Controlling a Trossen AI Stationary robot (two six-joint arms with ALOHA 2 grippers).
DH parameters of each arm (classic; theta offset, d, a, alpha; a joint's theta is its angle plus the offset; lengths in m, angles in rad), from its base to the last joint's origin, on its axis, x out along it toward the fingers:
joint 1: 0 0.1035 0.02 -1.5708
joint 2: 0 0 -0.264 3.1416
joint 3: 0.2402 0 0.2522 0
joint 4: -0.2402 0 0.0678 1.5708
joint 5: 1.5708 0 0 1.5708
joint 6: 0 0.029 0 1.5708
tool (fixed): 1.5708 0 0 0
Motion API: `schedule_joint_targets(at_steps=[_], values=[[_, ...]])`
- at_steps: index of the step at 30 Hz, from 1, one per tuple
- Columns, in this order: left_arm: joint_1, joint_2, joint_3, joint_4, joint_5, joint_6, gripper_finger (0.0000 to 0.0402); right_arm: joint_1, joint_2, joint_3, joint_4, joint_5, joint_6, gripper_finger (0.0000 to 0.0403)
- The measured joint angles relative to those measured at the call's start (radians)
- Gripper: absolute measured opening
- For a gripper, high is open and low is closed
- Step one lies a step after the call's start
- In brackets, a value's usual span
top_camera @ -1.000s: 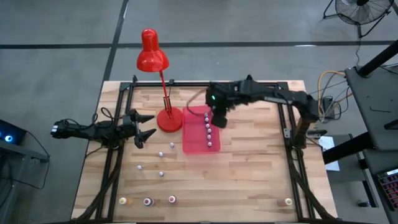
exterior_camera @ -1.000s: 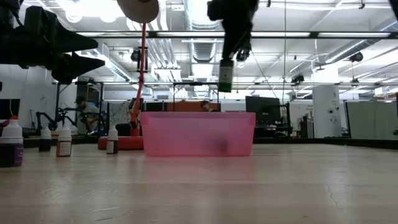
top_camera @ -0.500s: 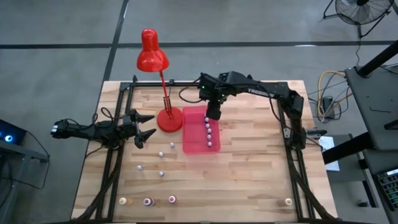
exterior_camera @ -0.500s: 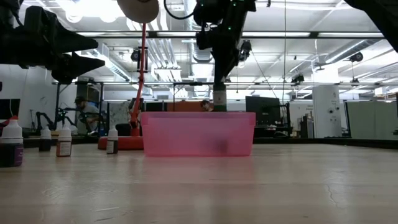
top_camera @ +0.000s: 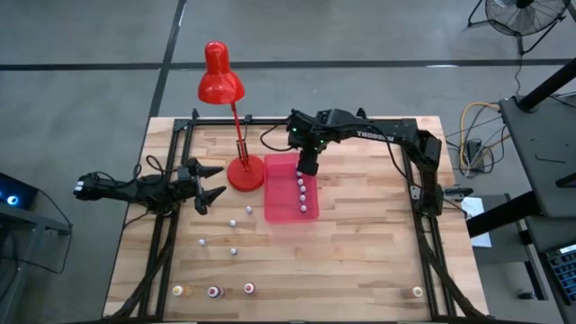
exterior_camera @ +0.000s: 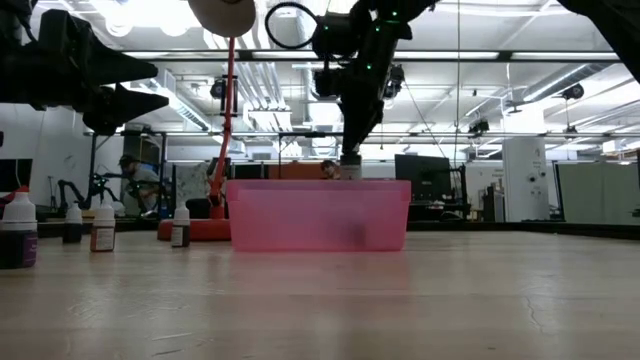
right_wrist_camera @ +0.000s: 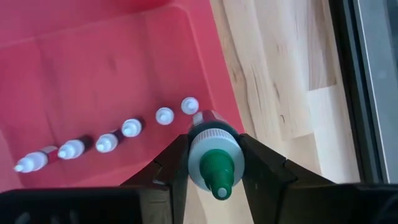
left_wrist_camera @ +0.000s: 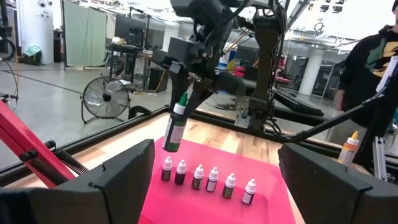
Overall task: Pick & Place food coloring
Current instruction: Put the big green food coloring bottle into the bin
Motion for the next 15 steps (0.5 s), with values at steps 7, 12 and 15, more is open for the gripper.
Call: schedule_joint_targets(at_steps=[7, 12, 15], values=[[0.0, 0.0, 0.0, 0.0, 0.0, 0.0, 0.0314, -0.007, 0.0, -0.048, 0.049, 0.0, -0.013, 0.0108], [0.0, 0.0, 0.0, 0.0, 0.0, 0.0, 0.0314, -0.018, 0.0, -0.059, 0.058, 0.0, -0.022, 0.0108], [0.0, 0.0, 0.0, 0.0, 0.0, 0.0, 0.0314, -0.02, 0.0, -0.079, 0.069, 0.0, -0.028, 0.0108]])
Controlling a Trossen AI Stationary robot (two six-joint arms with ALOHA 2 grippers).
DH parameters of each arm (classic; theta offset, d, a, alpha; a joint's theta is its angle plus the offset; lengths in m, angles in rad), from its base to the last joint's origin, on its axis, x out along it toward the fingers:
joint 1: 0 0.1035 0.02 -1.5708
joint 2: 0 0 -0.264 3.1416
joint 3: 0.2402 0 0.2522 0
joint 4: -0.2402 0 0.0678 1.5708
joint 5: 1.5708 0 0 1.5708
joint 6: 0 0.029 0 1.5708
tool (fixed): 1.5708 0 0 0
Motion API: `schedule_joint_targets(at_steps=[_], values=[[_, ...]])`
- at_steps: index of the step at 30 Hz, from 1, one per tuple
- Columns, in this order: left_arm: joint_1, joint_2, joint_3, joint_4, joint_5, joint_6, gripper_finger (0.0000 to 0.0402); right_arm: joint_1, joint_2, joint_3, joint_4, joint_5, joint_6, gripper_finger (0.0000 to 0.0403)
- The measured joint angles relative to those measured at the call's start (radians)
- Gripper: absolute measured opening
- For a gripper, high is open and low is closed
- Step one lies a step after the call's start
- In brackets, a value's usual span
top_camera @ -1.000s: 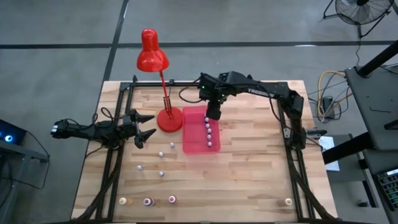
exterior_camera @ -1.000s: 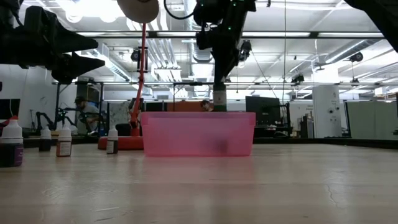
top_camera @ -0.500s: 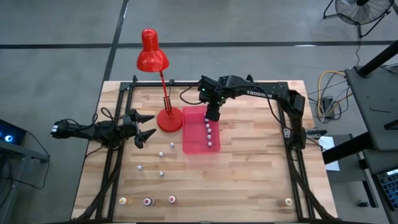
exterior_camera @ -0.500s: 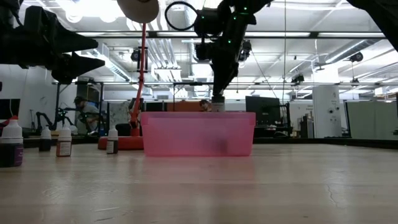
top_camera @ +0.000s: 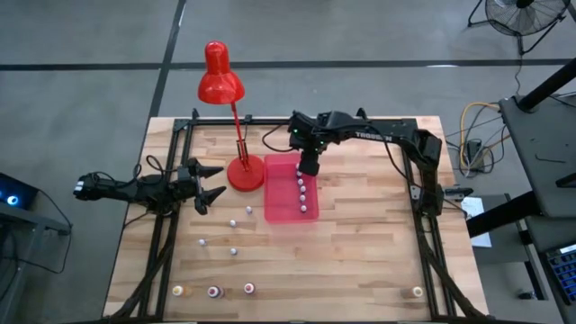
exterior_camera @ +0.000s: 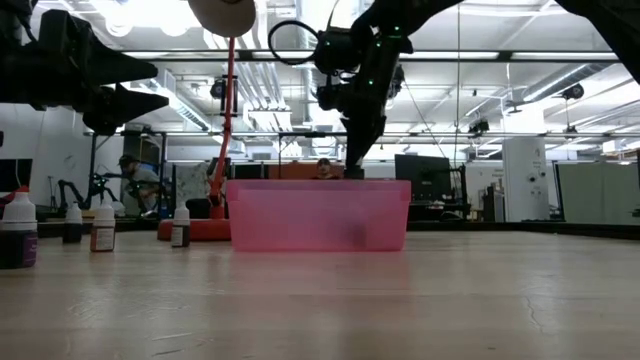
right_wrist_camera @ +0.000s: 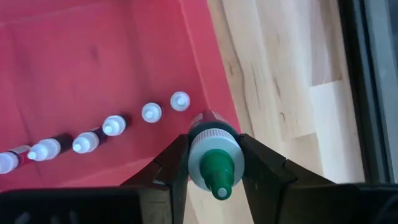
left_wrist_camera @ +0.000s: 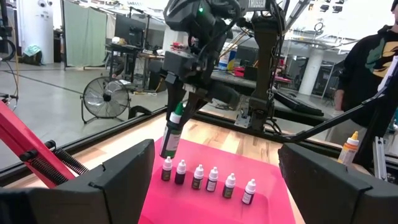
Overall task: Pick & Place food coloring
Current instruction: Put the big green food coloring bottle into the bin
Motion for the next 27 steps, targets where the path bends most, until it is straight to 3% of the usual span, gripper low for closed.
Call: schedule_joint_targets(at_steps=[20, 27], values=[[0.0, 0.0, 0.0, 0.0, 0.0, 0.0, 0.0314, 0.0, 0.0, -0.104, 0.106, -0.002, -0.013, 0.011], [0.0, 0.0, 0.0, 0.0, 0.0, 0.0, 0.0314, 0.0, 0.0, -0.101, 0.109, -0.002, -0.007, 0.0154]])
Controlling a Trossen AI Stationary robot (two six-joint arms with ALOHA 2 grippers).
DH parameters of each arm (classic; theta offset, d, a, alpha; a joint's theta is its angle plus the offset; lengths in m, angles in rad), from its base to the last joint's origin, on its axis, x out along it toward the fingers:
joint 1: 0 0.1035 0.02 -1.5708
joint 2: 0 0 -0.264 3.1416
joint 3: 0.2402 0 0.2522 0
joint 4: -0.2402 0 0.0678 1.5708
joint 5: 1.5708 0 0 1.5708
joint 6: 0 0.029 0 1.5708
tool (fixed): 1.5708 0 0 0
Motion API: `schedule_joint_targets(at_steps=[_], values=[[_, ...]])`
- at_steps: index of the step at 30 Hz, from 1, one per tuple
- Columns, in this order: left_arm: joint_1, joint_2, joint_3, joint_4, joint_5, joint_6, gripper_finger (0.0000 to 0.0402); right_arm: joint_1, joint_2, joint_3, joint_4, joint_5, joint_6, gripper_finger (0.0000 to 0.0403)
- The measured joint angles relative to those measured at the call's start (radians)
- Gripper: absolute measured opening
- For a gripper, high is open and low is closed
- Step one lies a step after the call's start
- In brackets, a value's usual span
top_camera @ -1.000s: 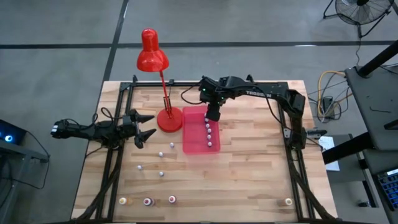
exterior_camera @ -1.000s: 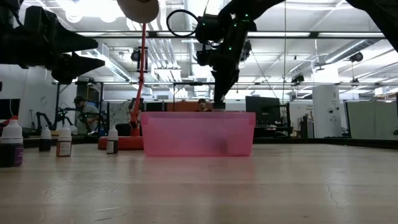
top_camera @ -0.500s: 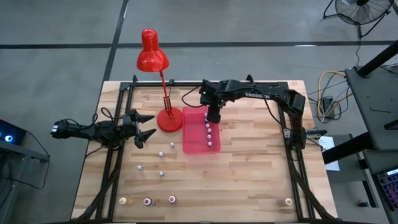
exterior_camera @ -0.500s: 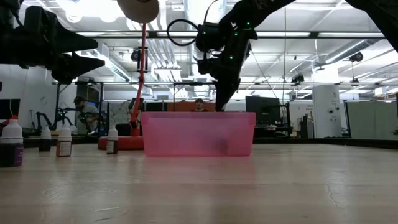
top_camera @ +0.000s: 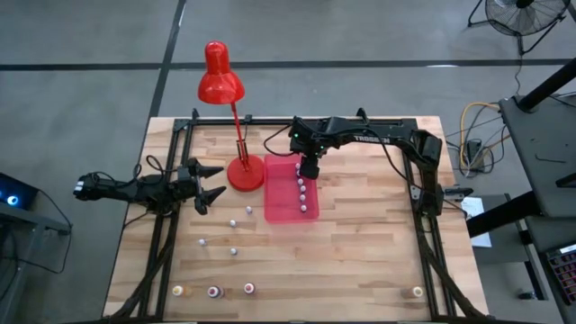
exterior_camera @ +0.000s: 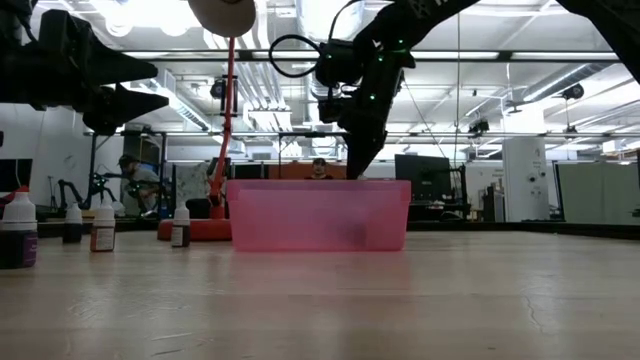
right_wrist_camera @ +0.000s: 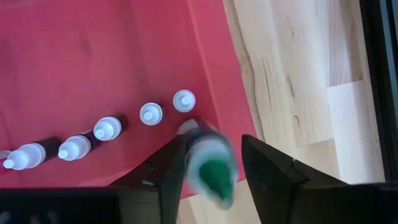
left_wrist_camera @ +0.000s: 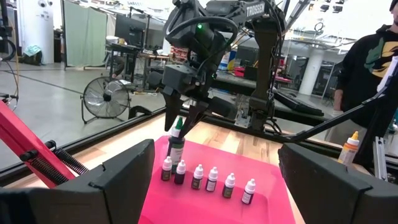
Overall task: Pick & Place food coloring
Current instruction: Put the big green food coloring bottle into the bin, then put the big yellow food coloring bottle into the bin
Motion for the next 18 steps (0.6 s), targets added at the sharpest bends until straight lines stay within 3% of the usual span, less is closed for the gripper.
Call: schedule_joint_targets(at_steps=[10, 18], values=[[0.0, 0.0, 0.0, 0.0, 0.0, 0.0, 0.0314, 0.0, -0.006, 0.044, -0.01, 0.002, 0.027, 0.0198], [-0.001, 0.0, 0.0, 0.0, 0.0, 0.0, 0.0314, 0.017, -0.023, 0.247, -0.223, 0.013, 0.103, 0.0209]])
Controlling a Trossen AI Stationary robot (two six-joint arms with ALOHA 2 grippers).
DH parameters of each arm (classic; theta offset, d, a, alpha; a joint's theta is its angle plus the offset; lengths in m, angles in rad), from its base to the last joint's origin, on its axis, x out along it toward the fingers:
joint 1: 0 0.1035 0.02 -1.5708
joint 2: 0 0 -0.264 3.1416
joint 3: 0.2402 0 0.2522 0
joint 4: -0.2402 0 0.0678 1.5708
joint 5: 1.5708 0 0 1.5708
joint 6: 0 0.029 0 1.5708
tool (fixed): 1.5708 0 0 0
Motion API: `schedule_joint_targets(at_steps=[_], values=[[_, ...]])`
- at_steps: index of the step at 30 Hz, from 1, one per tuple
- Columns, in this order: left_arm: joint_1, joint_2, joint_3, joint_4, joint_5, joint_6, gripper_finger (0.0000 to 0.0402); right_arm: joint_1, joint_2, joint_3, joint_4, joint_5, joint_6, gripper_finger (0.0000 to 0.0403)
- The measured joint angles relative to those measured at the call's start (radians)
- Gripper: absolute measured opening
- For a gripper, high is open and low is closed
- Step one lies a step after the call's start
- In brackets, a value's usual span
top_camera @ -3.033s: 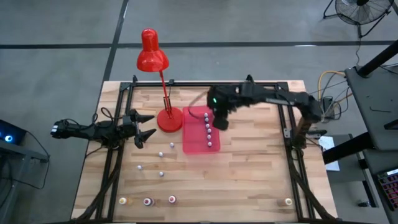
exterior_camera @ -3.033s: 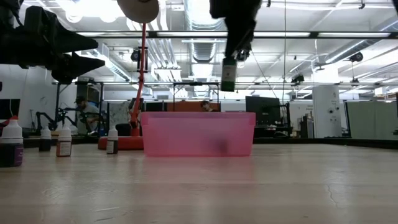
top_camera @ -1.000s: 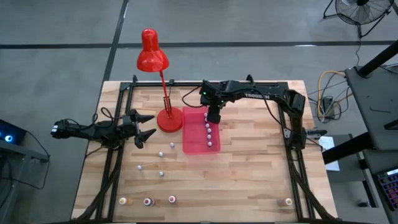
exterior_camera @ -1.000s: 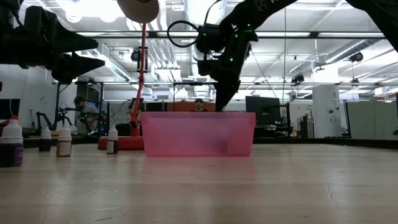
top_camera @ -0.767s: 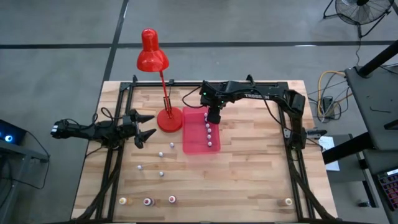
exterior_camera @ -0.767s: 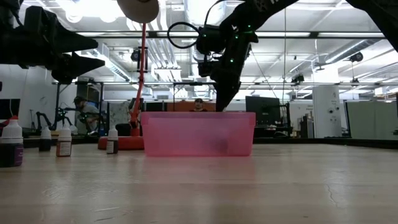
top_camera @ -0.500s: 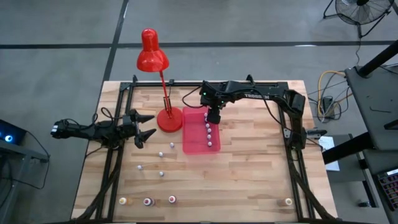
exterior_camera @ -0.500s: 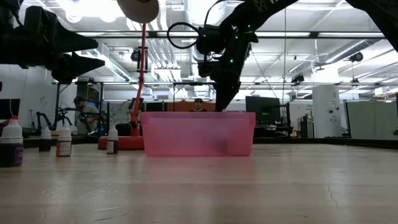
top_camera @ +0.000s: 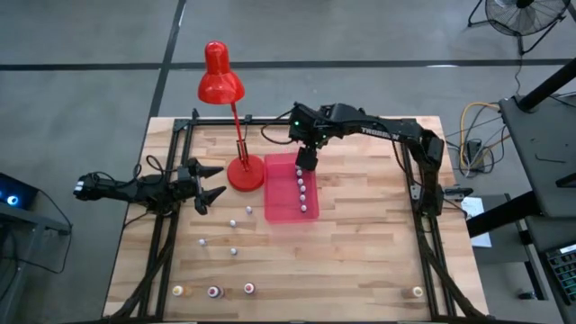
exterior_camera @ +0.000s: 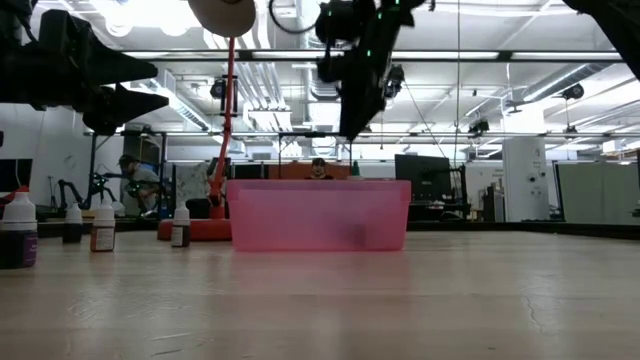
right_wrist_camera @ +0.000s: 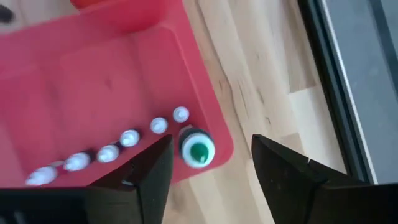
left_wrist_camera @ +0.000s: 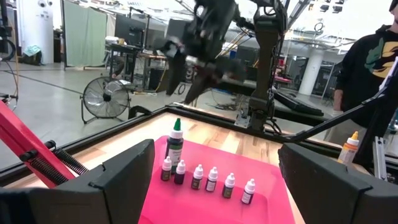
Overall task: Pick & Place food coloring
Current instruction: Put the big yellow food coloring bottle into the bin
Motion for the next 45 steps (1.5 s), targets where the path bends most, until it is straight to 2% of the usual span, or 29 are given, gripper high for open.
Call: schedule_joint_targets(at_steps=[6, 11, 14, 23, 33, 38, 45], values=[[0.0, 0.0, 0.0, 0.0, 0.0, 0.0, 0.0314, 0.086, -0.024, 0.146, -0.234, -0.001, 0.089, 0.0224], [0.0, 0.0, 0.0, 0.0, 0.0, 0.0, 0.0314, 0.216, -0.074, 0.151, -0.36, 0.022, 0.189, 0.0248], [0.0, 0.0, 0.0, 0.0, 0.0, 0.0, 0.0314, 0.322, -0.112, 0.112, -0.408, 0.047, 0.3, 0.0265], [0.0, 0.0, 0.0, 0.0, 0.0, 0.0, 0.0314, 0.677, -0.232, -0.094, -0.421, 0.056, 0.773, 0.0306], [0.001, 0.0, 0.0, 0.0, 0.0, 0.0, 0.0314, 1.032, -0.321, -0.296, -0.425, 0.034, 1.296, 0.031], [0.001, 0.0, 0.0, 0.0, 0.0, 0.0, 0.0314, 1.174, -0.334, -0.387, -0.42, -0.015, 1.512, 0.031], [0.001, 0.0, 0.0, 0.0, 0.0, 0.0, 0.0314, 1.274, -0.336, -0.468, -0.387, -0.093, 1.703, 0.0321]])
